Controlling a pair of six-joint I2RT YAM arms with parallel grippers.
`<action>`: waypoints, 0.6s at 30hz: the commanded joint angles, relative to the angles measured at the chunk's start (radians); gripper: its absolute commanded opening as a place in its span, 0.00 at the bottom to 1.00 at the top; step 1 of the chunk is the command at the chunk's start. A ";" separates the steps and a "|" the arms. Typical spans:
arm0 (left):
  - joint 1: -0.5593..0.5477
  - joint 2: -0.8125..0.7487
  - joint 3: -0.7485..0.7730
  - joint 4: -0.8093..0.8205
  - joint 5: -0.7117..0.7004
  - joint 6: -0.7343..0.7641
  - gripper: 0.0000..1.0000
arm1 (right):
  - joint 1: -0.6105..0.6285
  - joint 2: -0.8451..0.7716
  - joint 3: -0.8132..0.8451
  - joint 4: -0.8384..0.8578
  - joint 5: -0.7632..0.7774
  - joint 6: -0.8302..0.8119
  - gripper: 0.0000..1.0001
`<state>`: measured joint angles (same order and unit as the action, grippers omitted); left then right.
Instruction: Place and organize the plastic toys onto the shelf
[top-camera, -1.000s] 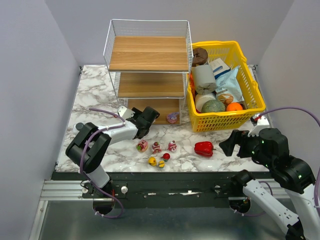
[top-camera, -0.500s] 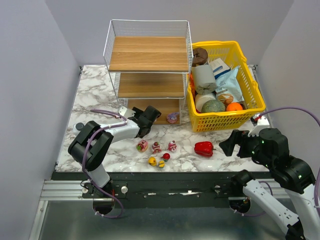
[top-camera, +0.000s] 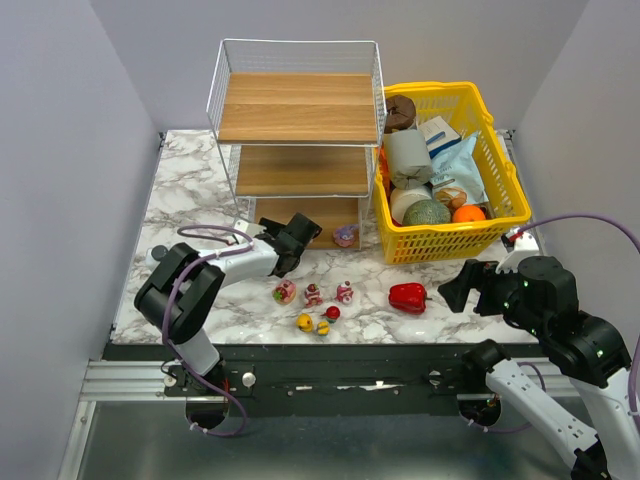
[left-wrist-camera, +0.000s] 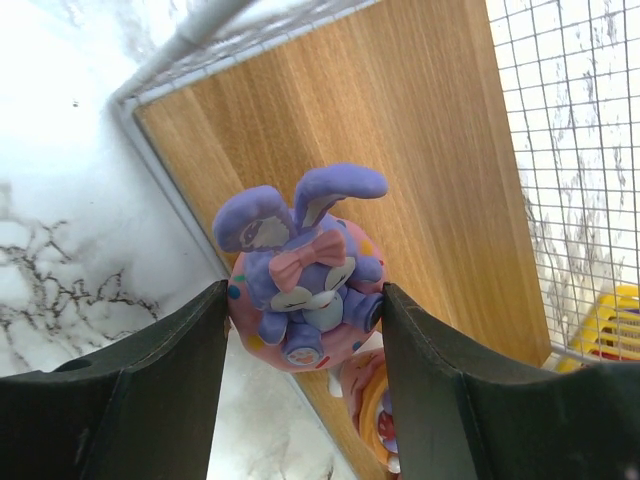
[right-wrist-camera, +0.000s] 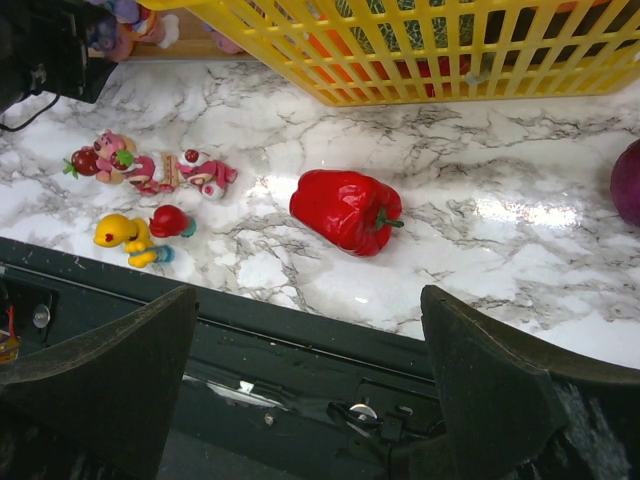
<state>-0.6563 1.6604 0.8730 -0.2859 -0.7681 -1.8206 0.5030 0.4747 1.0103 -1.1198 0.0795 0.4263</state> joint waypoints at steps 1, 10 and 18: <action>0.014 -0.010 0.000 -0.173 -0.007 -0.046 0.41 | 0.005 -0.008 -0.016 0.015 -0.024 0.003 1.00; 0.029 0.013 0.040 -0.167 0.009 0.033 0.62 | 0.005 -0.013 -0.021 0.017 -0.027 0.006 1.00; 0.038 0.015 0.049 -0.128 0.026 0.099 0.77 | 0.005 -0.016 -0.024 0.015 -0.038 0.009 1.00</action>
<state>-0.6315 1.6569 0.9031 -0.4168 -0.7654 -1.8133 0.5030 0.4744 1.0027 -1.1183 0.0647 0.4286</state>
